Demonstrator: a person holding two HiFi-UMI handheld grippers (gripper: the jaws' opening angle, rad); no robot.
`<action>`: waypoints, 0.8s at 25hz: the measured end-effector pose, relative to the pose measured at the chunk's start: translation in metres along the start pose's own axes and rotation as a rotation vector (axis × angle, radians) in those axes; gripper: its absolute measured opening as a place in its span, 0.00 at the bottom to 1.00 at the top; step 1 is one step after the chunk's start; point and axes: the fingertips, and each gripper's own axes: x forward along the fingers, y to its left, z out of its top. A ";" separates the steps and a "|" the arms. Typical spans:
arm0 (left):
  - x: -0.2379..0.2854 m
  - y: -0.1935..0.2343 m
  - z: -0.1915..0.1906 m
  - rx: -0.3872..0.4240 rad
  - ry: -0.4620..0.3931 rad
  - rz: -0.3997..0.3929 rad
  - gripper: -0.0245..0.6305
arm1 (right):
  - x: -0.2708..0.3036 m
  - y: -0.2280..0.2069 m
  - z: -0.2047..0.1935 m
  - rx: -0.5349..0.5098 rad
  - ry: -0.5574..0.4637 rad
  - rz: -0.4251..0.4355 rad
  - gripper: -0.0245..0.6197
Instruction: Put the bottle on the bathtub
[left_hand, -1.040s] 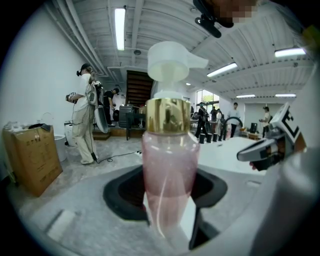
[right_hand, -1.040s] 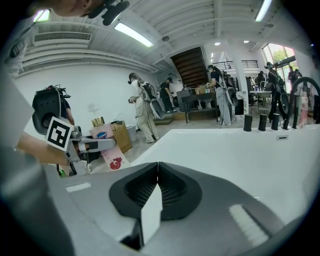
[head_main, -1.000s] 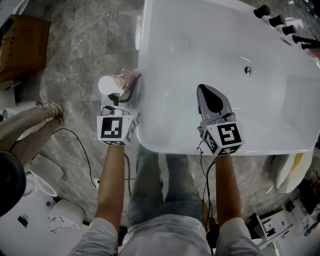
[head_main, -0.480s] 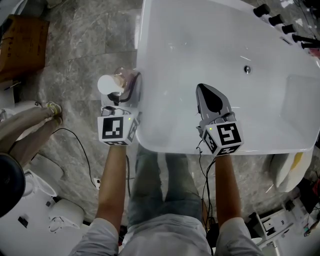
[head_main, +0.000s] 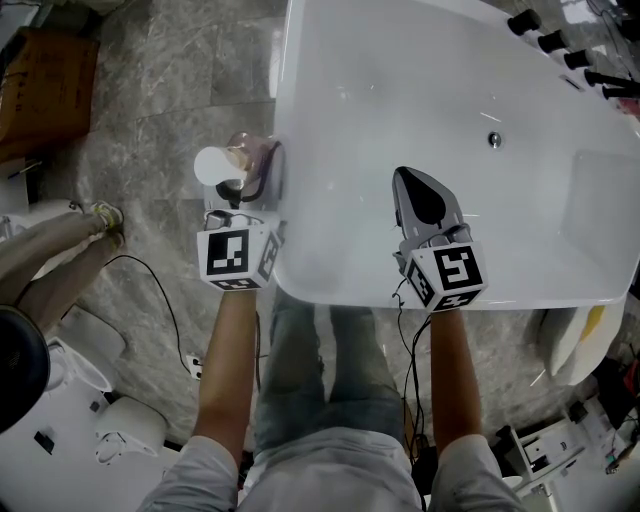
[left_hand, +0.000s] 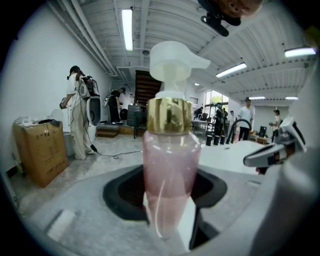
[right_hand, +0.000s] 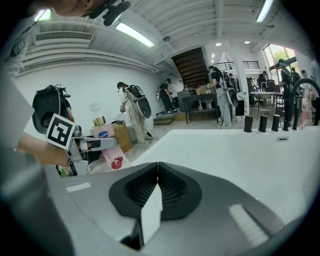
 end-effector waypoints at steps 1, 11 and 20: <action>0.000 0.001 0.000 0.001 -0.002 0.000 0.37 | 0.000 0.000 0.000 0.000 0.000 0.000 0.04; -0.001 -0.003 -0.001 0.047 -0.012 -0.027 0.37 | -0.002 0.001 -0.002 -0.002 0.000 -0.004 0.04; -0.003 -0.006 0.000 0.064 -0.018 -0.064 0.42 | -0.001 0.007 -0.004 -0.005 0.006 -0.003 0.04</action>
